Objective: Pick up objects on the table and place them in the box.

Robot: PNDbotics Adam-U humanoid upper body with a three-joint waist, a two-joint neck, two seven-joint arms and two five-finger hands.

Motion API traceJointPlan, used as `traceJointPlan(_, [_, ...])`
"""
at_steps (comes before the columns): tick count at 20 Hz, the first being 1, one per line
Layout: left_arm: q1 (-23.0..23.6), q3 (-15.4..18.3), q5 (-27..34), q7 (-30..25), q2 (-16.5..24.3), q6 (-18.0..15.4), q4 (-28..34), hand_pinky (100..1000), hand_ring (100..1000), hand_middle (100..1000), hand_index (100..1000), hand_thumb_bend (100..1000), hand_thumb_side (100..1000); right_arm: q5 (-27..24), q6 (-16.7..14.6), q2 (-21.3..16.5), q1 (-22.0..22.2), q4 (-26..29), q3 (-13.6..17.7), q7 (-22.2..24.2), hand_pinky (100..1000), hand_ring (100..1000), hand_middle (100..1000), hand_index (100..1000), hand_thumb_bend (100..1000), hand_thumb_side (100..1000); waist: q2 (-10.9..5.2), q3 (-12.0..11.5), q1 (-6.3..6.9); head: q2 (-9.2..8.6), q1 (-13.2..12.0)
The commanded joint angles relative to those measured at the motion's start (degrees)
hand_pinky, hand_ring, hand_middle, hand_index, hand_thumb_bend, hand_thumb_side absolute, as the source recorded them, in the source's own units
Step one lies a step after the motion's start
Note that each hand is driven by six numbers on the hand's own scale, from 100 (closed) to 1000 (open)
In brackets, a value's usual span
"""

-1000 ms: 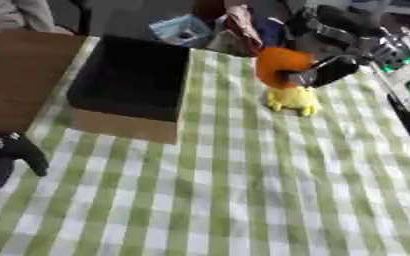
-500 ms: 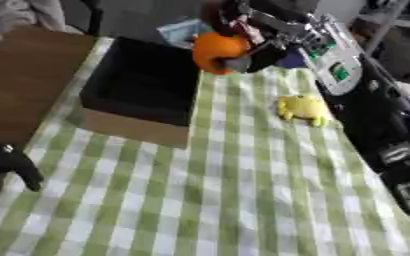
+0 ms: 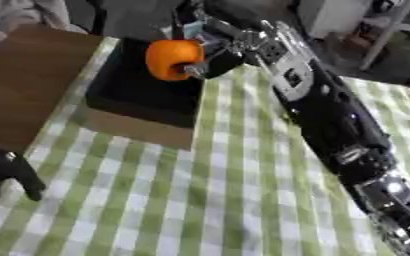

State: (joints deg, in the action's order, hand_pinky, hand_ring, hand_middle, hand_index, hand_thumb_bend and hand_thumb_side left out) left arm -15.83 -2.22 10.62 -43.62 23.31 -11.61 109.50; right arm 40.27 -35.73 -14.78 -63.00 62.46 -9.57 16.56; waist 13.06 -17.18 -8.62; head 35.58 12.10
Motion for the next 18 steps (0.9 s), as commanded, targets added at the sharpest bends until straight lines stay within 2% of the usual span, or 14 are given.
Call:
traceJointPlan(1, [-1.13,-0.29,0.44,-0.7,0.73,0.06,0.42,637,542,551,696,100,735,2.86,-0.44,0.9,-0.74,-0.82,0.5,-1.94,757,666,495,587,203,150,-0.83,-0.35,0.4,-1.04,0.79])
traceJointPlan(2, [-1.21,-0.3,0.47,-0.76,0.71,0.09,0.4,637,542,551,696,100,735,3.83,-0.59,1.34,-0.52,-1.33,0.6,-2.65,757,667,503,599,202,153,-0.79,-0.51,0.34,-1.11,0.91])
traceJointPlan(3, [-1.27,-0.3,0.49,-0.79,0.71,0.11,0.4,638,542,552,696,100,735,4.74,-0.7,1.7,-0.32,-1.85,0.69,-3.39,757,669,512,613,238,131,-0.75,-0.62,0.32,-1.16,1.01])
traceJointPlan(4, [-1.32,-0.3,0.51,-0.81,0.71,0.11,0.42,637,542,552,696,100,735,5.63,-0.8,2.03,-0.14,-2.34,0.77,-4.12,757,670,515,617,197,165,-0.72,-0.71,0.32,-1.17,1.11])
traceJointPlan(6, [-1.44,-0.29,0.62,-0.79,0.69,0.12,0.45,638,542,552,696,100,733,7.16,-1.05,2.48,0.16,-3.22,0.79,-5.3,759,679,543,657,208,204,-0.69,-0.87,0.31,-1.17,1.23])
traceJointPlan(8, [-1.49,-0.3,0.71,-0.81,0.67,0.15,0.48,638,542,552,696,100,734,8.57,-1.36,2.81,0.46,-3.98,0.64,-5.8,762,698,584,709,238,280,-0.67,-1.02,0.32,-1.19,1.2])
traceJointPlan(10, [-1.43,-0.32,0.68,-0.86,0.69,0.12,0.51,638,542,552,697,100,735,9.77,-1.68,3.04,0.67,-4.44,0.57,-5.98,767,721,639,768,263,335,-0.67,-1.06,0.39,-1.23,1.19])
traceJointPlan(11, [-1.41,-0.32,0.67,-0.88,0.7,0.09,0.53,638,543,552,697,100,733,10.23,-1.8,3.11,0.71,-4.55,0.59,-6.08,773,748,710,821,295,356,-0.67,-1.05,0.41,-1.23,1.19])
traceJointPlan(12, [-1.4,-0.32,0.69,-0.87,0.71,0.06,0.55,638,543,552,697,100,734,10.64,-1.89,3.09,0.74,-4.5,0.6,-6.29,776,757,733,839,302,369,-0.68,-1.0,0.45,-1.23,1.18])
traceJointPlan(15, [-1.36,-0.32,0.76,-0.86,0.75,0.02,0.58,638,543,553,697,100,734,11.57,-1.88,2.81,0.72,-3.96,0.69,-7.39,790,789,813,896,350,384,-0.74,-0.84,0.55,-1.18,1.05])
traceJointPlan(18, [-1.11,-0.29,0.7,-0.85,0.84,-0.07,0.59,638,543,553,697,100,733,11.81,-1.41,2.19,0.6,-3.27,0.86,-8.72,793,794,827,905,362,366,-0.9,-0.57,0.68,-1.1,0.88])
